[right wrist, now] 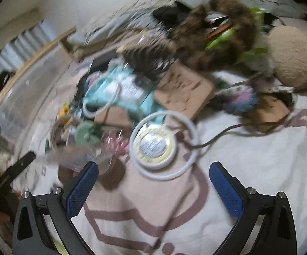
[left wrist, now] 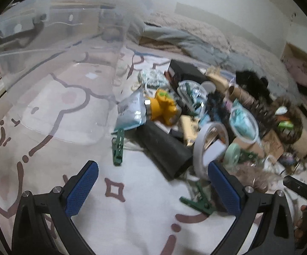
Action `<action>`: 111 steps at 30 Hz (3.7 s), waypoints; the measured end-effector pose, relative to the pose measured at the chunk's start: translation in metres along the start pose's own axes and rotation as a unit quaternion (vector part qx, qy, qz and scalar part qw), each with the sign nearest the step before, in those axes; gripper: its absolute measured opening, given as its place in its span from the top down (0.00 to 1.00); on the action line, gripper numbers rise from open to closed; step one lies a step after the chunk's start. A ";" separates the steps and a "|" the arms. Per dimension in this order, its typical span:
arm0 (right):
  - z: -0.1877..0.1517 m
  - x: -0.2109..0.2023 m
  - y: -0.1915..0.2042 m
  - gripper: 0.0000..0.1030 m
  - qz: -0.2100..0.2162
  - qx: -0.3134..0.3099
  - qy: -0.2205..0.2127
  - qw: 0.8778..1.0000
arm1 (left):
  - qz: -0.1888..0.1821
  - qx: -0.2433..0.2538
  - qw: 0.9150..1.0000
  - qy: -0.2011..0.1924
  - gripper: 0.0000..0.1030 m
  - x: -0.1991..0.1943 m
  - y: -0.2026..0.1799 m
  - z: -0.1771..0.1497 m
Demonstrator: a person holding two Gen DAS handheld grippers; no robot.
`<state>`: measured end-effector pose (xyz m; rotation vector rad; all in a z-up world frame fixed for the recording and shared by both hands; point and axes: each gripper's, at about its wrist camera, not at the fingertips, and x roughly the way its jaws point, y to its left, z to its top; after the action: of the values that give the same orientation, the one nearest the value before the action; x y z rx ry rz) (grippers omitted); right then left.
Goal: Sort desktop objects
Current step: 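Move both grippers down toward the pile of items on the bed, then close the left gripper on the clear bag of tan cords, then lift the bag with the left gripper while the right gripper reaches toward a brown bandage roll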
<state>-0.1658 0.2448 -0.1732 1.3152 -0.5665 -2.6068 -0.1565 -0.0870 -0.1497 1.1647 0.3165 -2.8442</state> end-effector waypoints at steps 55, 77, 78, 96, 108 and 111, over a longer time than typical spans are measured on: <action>-0.021 0.034 0.046 0.00 -0.032 -0.134 0.060 0.989 | -0.104 -0.009 0.994 0.033 0.00 -0.001 -0.020 -0.016; -0.030 0.032 0.046 0.00 -0.030 -0.139 0.062 0.988 | -0.223 0.070 0.969 0.082 0.56 0.003 -0.081 -0.038; -0.030 0.032 0.046 0.00 -0.030 -0.139 0.062 0.988 | -0.228 0.075 0.967 0.083 0.63 0.003 -0.084 -0.040; -0.010 0.004 0.021 0.00 0.027 -0.052 0.007 0.998 | -0.270 0.054 0.949 0.156 0.94 -0.013 -0.077 -0.070; -0.007 0.007 0.009 0.00 0.032 -0.030 0.020 0.999 | -0.263 0.008 0.934 0.240 0.95 -0.030 -0.048 -0.103; -0.007 0.008 0.009 0.00 0.038 -0.026 0.021 0.999 | -0.233 0.011 0.944 0.233 0.95 -0.033 -0.036 -0.098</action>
<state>-0.1653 0.2328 -0.1788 1.3036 -0.5262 -2.5102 -0.0697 -0.0323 -0.1886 2.0068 0.6623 -2.8906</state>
